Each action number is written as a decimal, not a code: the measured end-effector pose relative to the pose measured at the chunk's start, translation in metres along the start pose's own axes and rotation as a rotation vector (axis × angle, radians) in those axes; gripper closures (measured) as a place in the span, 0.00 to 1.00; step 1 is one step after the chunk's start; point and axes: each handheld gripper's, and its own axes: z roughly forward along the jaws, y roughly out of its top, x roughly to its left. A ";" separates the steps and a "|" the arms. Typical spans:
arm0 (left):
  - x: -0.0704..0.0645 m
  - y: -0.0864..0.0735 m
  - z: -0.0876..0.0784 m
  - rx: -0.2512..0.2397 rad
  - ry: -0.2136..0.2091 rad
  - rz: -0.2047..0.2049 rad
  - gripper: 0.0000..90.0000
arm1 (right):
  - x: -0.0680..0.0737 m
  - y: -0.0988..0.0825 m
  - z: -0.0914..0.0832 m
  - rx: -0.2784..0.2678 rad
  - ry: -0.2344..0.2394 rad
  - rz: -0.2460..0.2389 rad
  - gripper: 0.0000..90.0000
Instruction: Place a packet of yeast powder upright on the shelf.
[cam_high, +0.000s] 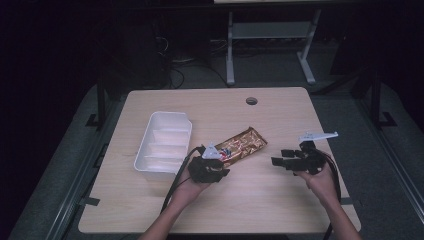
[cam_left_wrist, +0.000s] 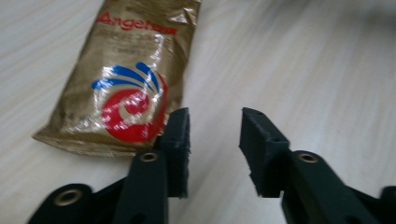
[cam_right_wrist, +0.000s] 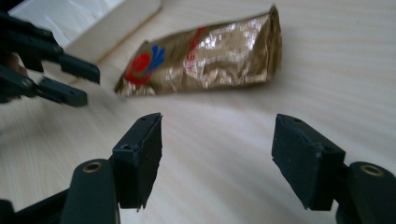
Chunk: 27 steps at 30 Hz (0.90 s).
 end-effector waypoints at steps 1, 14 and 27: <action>0.002 0.006 0.002 0.013 0.015 0.000 0.76 | -0.002 0.005 0.002 0.008 0.007 0.008 0.36; 0.021 0.028 0.013 0.065 0.069 -0.005 0.96 | -0.006 0.067 0.031 0.067 -0.007 0.013 0.36; 0.036 0.029 0.033 0.145 0.111 -0.052 0.98 | -0.029 0.074 0.067 0.119 -0.049 0.116 0.39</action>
